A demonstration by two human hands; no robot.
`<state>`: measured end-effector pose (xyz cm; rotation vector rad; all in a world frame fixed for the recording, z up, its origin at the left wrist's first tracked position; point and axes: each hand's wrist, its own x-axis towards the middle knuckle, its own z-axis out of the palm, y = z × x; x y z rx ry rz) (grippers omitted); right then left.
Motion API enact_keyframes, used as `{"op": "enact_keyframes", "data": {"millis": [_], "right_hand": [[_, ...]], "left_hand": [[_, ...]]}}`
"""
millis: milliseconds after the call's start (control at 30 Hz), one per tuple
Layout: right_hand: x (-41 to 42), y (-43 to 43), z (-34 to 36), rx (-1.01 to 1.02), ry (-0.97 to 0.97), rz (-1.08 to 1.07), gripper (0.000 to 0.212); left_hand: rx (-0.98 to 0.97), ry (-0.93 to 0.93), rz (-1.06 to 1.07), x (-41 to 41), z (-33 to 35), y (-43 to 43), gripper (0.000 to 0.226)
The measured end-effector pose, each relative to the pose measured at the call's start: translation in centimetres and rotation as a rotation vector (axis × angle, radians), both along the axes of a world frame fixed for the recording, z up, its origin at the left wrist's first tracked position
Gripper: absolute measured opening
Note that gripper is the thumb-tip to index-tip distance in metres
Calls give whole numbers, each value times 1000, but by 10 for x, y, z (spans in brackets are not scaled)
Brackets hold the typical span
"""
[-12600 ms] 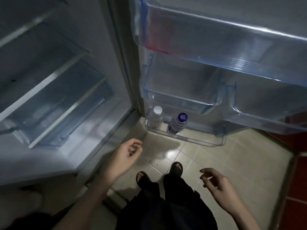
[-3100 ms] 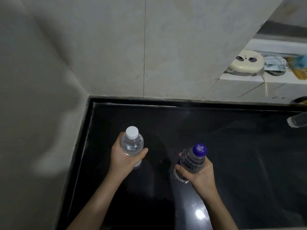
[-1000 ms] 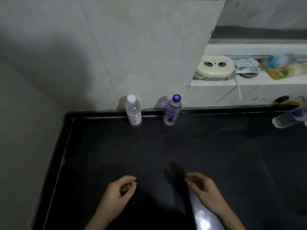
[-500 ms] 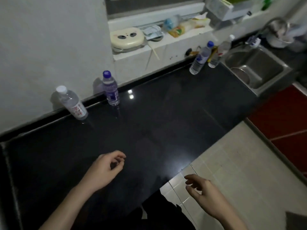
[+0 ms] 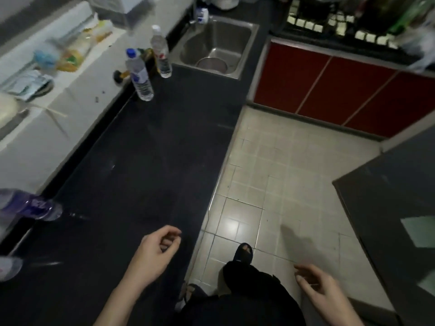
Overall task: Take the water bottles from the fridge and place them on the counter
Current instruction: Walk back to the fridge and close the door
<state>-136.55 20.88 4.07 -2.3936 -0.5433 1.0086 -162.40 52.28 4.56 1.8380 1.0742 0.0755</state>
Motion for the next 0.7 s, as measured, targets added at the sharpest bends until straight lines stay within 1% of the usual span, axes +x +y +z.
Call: {"op": "enact_keyframes", "data": {"millis": [100,200,367,533,700], "right_hand": [[25,-27,-13,-27,28,-96,20],[55,-40,-18,-41,60,-117,18],[116,-34,-15,14,50,-131,16],[177,-3,-10,121,34,-165,19],[223,40,-9,145,15,-180,18]], "left_hand": [[22,48,-168,49,3,4,17],[34,88,-265,100,8,8,17],[30,64,-241,171,11,6,18],[-35,42,-262,213,11,6,17],[-81,30,-229,251,11,32,18]]}}
